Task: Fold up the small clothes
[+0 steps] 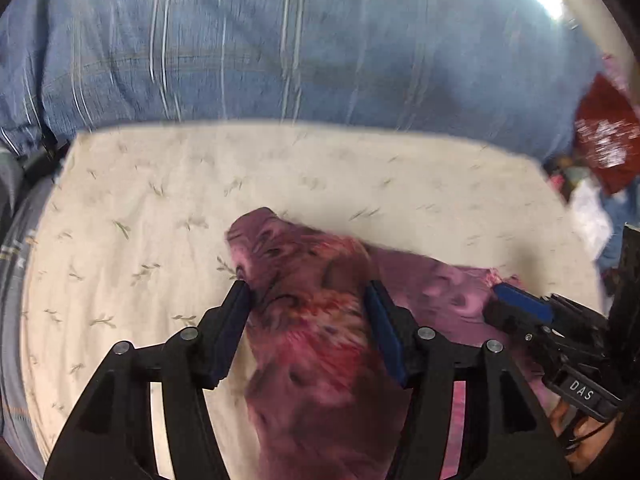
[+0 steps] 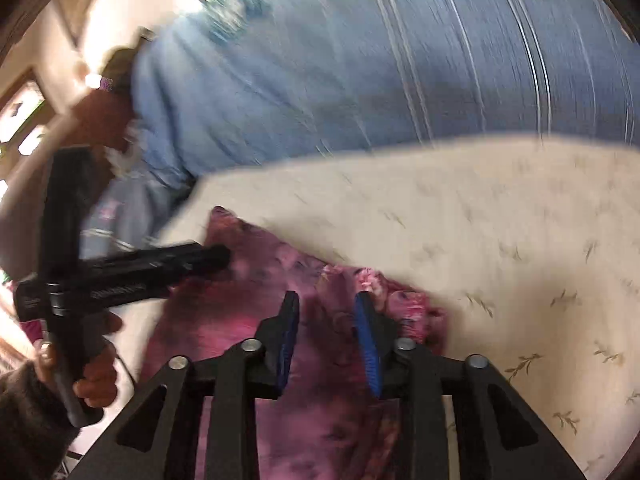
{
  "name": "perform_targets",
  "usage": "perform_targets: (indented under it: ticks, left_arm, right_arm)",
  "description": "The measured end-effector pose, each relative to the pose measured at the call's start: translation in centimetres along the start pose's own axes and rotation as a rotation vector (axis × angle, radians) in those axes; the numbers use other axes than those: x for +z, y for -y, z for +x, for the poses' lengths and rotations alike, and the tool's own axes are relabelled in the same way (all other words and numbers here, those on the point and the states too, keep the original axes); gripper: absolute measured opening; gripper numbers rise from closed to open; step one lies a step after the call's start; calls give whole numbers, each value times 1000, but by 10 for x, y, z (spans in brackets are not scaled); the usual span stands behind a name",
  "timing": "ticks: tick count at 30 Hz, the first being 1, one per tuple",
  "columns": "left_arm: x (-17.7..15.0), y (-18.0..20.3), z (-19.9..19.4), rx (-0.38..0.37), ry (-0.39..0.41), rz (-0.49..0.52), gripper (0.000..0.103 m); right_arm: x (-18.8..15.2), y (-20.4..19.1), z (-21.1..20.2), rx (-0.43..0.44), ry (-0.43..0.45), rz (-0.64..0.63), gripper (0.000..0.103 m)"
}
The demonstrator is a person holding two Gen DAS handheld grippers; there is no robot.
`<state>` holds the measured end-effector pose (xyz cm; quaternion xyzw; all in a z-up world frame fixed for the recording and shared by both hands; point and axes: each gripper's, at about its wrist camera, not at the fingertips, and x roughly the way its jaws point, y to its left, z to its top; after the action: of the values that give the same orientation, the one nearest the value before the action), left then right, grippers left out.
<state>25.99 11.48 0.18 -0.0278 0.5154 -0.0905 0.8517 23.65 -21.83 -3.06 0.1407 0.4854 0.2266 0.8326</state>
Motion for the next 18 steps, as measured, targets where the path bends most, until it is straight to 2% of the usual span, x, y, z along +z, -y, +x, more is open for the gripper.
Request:
perform_targets:
  ticks: [1, 2, 4, 5, 6, 8, 10, 12, 13, 14, 15, 16, 18]
  left_arm:
    - [-3, -4, 10, -7, -23, -13, 59]
    - [-2, -9, 13, -23, -11, -32, 62]
    - [1, -12, 5, -56, 2, -38, 62]
    - [3, -16, -3, -81, 5, -43, 61]
    - [2, -18, -12, -96, 14, -43, 61]
    - [-10, -18, -37, -127, 48, -4, 61]
    - [-35, -10, -60, -111, 86, 66, 62]
    - [-59, -1, -67, -111, 93, 113, 63]
    - [-73, 3, -65, -96, 88, 127, 65]
    - [-84, 7, -56, -73, 65, 139, 68]
    - [-92, 10, -45, -62, 31, 142, 69]
    - [-96, 10, -38, -61, 13, 124, 71]
    - [-98, 7, -48, -74, 19, 73, 70]
  right_arm:
    - [-3, 8, 7, 12, -8, 14, 18]
    - [-3, 14, 6, 41, 16, 32, 17]
    - [0, 20, 1, 70, 11, 78, 14]
    - [2, 20, -9, 74, 25, 88, 16]
    - [0, 17, -18, 89, 37, 81, 22]
    - [-4, 10, -39, 142, 43, 39, 22]
    - [-17, 1, -54, 166, 39, -8, 23]
    - [-35, -4, -57, 159, 13, -36, 29]
    - [-47, -4, -50, 115, -26, -41, 29]
    - [-55, -4, -40, 74, -59, -45, 28]
    - [-61, -4, -36, 65, -54, -47, 28]
    - [-63, -5, -40, 60, -20, -41, 28]
    - [-58, -10, -45, 32, -46, -13, 30]
